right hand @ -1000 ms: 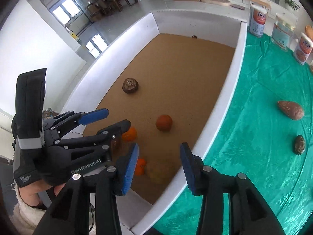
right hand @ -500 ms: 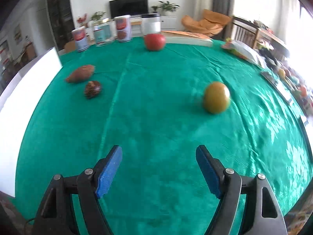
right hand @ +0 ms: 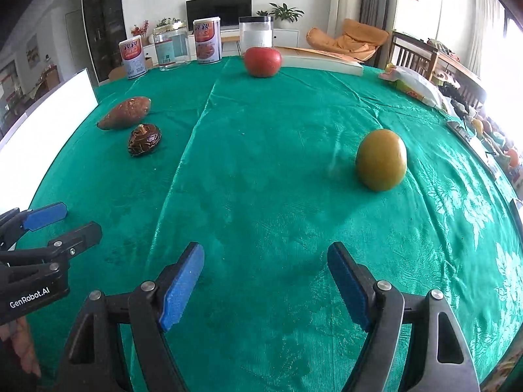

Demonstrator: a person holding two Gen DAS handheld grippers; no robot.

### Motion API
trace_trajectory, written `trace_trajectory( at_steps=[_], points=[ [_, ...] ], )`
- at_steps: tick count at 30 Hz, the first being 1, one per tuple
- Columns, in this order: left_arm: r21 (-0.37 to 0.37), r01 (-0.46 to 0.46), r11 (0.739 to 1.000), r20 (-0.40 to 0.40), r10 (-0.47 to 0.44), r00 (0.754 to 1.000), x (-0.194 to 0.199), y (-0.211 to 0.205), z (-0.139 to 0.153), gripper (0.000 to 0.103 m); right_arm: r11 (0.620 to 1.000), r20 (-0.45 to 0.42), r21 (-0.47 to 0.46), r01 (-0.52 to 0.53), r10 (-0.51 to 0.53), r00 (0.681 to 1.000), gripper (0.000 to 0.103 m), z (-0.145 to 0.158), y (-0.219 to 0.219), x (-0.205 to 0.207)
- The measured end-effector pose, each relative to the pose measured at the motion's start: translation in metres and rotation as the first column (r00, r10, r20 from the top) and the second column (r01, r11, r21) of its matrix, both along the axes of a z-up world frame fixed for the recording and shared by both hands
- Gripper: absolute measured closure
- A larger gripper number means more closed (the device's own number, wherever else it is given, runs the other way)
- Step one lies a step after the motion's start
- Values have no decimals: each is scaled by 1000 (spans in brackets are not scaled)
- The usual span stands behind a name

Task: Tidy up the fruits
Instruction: 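Move both open grippers back over the table, then lower the left gripper onto the dark brown round fruit and close it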

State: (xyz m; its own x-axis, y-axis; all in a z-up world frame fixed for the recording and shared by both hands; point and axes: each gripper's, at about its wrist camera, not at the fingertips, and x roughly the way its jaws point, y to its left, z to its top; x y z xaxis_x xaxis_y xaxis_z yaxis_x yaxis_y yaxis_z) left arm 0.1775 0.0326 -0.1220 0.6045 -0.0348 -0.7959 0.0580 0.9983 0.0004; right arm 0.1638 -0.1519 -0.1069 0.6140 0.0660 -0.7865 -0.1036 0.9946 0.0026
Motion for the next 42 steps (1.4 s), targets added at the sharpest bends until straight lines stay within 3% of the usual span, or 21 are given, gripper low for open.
trace_trajectory(
  at_steps=[9,22,42],
  points=[
    [16,-22,1000,10,22,1000,0,-3,-5,14,1000,-5,-14,1,-1,1000,24,-3,3,-1],
    [12,-23,1000,9,22,1000,0,-2,-5,13,1000,-47,-10,17,-18,999,1,-8,0,2],
    [1,-3,1000,6,3,1000,0,0,-4,12,1000,-49,-9,15,-16,999,0,-8,0,2]
  ],
)
